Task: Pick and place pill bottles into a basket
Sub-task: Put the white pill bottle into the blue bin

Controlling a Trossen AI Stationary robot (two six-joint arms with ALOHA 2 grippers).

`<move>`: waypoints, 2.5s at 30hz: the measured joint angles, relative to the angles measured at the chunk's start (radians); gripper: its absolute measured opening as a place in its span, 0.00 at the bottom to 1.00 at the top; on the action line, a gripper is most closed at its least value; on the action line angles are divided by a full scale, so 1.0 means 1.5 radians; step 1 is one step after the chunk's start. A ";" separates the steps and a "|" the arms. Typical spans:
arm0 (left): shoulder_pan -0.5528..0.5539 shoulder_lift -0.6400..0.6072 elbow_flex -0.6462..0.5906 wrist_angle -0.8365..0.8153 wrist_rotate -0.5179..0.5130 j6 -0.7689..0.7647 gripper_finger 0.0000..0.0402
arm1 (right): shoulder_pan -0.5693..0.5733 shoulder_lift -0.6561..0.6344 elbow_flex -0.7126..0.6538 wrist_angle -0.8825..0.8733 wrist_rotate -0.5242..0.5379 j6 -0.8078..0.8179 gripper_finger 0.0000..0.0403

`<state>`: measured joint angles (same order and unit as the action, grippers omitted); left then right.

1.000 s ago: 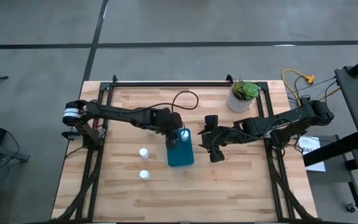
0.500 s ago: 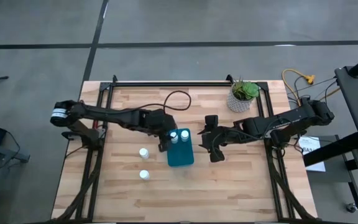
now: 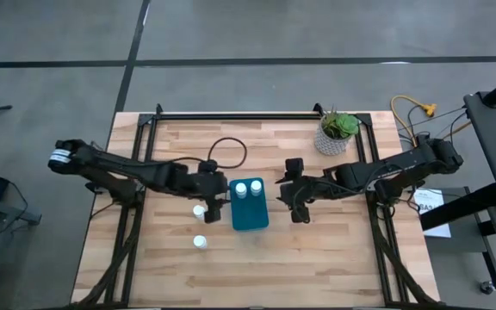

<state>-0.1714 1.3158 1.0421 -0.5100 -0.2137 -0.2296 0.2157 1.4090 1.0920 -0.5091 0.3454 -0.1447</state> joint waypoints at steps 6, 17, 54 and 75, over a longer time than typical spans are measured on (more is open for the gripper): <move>-0.008 -0.067 -0.034 0.130 -0.004 0.039 0.43 | -0.013 0.000 -0.019 0.010 0.026 -0.028 0.53; -0.013 -0.122 -0.082 0.275 -0.001 0.107 0.43 | -0.114 -0.061 -0.124 0.100 0.008 -0.055 0.53; -0.015 -0.135 -0.107 0.282 -0.008 0.108 0.43 | -0.306 0.025 -0.021 -0.173 -0.261 -0.201 0.53; -0.015 -0.135 -0.108 0.283 -0.007 0.110 0.43 | -0.345 0.121 -0.021 -0.142 -0.273 -0.252 0.53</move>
<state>-0.1942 1.1137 0.8805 -0.0854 -0.2249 -0.0650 -0.3023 1.5903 1.0602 -0.7219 -0.0644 -0.5234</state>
